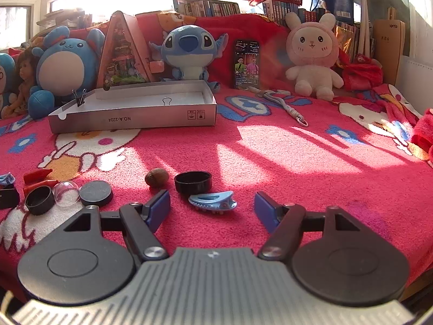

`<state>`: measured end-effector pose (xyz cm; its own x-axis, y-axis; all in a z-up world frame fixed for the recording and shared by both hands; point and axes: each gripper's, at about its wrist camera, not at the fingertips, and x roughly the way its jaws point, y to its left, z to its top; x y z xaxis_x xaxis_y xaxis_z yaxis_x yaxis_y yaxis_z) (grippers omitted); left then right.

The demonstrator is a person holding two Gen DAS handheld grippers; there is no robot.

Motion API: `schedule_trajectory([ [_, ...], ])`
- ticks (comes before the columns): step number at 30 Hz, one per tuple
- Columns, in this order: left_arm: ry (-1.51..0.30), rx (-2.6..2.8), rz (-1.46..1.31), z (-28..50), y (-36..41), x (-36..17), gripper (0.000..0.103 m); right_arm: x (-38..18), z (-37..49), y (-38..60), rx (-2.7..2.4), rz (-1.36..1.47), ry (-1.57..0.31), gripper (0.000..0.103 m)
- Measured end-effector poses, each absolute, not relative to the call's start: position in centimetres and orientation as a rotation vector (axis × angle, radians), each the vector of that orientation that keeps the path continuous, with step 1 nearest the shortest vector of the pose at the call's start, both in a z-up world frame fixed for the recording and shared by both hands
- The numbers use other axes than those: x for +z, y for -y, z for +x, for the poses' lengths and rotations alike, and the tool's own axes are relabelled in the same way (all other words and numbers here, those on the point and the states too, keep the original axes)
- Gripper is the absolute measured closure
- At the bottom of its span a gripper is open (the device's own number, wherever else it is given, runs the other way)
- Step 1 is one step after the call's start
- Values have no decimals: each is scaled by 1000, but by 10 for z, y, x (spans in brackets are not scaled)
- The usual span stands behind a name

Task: Organize rigid objects
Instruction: 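Grasp the black round lid with the left gripper while the right gripper grasps the blue hair clip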

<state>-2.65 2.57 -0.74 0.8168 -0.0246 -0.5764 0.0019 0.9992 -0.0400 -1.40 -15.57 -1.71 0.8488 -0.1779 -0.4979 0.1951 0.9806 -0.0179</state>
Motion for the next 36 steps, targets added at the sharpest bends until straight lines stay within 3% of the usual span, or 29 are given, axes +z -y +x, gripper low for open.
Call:
schedule_trajectory([
  [5,-614,-15,-41,-26,-25,-7,61,-17,-14,155,-202,31,-521,24],
  [7,-613,-11,-56,-27,-26,-6,73,-17,-14,155,-204,29,-520,28],
  [8,-613,-11,-65,-27,-26,-5,73,-16,-15,155,-205,30,-521,29],
  [10,-612,-13,-80,-28,-27,-4,73,-15,-16,158,-205,43,-526,43],
  [15,-603,-14,-84,-29,-27,-2,73,-10,-17,164,-197,72,-532,60],
  [36,-540,-97,-78,0,-19,29,73,14,0,154,-32,99,-469,60],
])
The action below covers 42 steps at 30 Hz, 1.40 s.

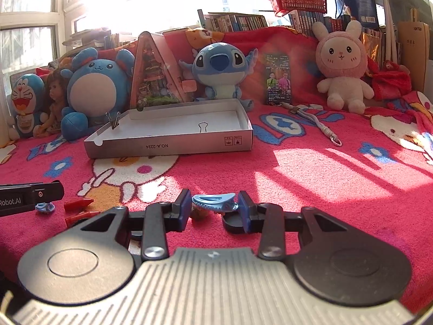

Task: Organize rigid objects
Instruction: 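Grasp the black round lid with the left gripper while the right gripper grasps the blue hair clip, then carry the black lid in the left gripper and the blue hair clip in the right gripper over the box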

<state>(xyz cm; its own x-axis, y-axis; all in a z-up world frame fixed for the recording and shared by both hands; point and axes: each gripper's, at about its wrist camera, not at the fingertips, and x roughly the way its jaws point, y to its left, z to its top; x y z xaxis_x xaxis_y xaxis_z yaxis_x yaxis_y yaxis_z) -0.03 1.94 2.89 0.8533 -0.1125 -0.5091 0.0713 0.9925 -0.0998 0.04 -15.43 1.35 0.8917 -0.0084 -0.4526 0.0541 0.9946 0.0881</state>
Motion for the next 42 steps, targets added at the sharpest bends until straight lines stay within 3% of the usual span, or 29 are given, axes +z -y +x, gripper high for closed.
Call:
schedule_trajectory([
  [13,-604,-148,-172,76,-42,64,73,42,64,192,-44,193,-479,60],
  [23,-651,-140,-166,139,-47,77,73,59,127,199,-35,109,-531,60],
  [42,-866,-98,-155,228,-34,48,73,43,215,202,-31,119,-788,61],
])
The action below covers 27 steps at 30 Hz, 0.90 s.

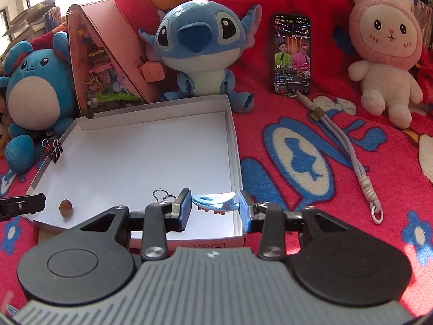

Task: Organize rigid objects
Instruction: 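Carry the black lid in the left gripper and the blue hair clip in the right gripper over the box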

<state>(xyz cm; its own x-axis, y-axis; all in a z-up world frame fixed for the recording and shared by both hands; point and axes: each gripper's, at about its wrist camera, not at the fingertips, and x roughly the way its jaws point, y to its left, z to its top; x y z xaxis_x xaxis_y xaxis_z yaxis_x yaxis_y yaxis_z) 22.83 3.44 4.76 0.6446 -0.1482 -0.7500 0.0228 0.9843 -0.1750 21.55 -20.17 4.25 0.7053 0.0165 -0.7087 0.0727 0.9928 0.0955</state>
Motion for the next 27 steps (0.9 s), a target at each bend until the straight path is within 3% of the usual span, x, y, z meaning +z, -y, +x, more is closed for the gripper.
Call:
schedule_trajectory([
  [27,-904,-85,-102,240,-26,28,73,25,234,193,8,212,-880,60],
])
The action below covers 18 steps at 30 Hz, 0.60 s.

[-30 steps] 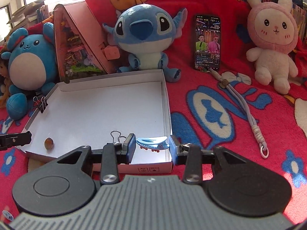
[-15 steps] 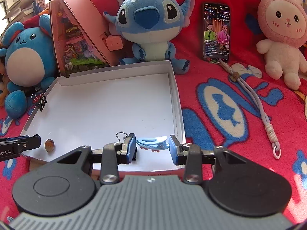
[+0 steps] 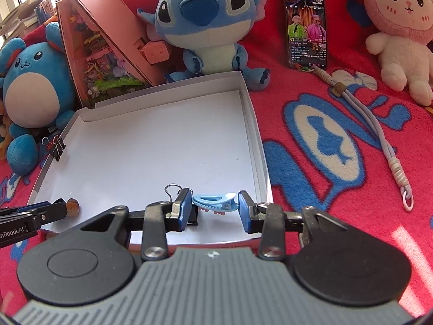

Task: Organize rigid objects
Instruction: 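Carry the black lid in the left gripper and the blue hair clip in the right gripper over the box, then open the left gripper to drop the black lid while the right gripper releases the hair clip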

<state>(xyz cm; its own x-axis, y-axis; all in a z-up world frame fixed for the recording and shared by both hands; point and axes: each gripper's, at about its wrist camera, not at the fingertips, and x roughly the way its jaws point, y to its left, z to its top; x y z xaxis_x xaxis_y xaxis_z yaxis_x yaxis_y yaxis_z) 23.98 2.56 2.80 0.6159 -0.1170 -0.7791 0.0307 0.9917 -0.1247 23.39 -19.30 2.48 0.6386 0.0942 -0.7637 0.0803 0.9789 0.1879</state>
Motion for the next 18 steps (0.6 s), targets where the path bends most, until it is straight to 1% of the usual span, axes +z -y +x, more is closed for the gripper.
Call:
schedule_trajectory([
  [11,-900,-90,-99,239,-24,26,73,22,232,199,34,267,-877,58],
  [14,-886,-86,-104,237,-25,27,70,21,232,200,39,281,-872,56],
  [15,-878,-87,-99,236,-24,28,66,20,231,201,41,282,-867,54],
  [16,-867,-88,-91,234,-23,30,63,20,231,201,43,284,-863,44],
  [18,-843,-87,-76,230,-22,34,61,20,229,202,51,291,-856,41],
])
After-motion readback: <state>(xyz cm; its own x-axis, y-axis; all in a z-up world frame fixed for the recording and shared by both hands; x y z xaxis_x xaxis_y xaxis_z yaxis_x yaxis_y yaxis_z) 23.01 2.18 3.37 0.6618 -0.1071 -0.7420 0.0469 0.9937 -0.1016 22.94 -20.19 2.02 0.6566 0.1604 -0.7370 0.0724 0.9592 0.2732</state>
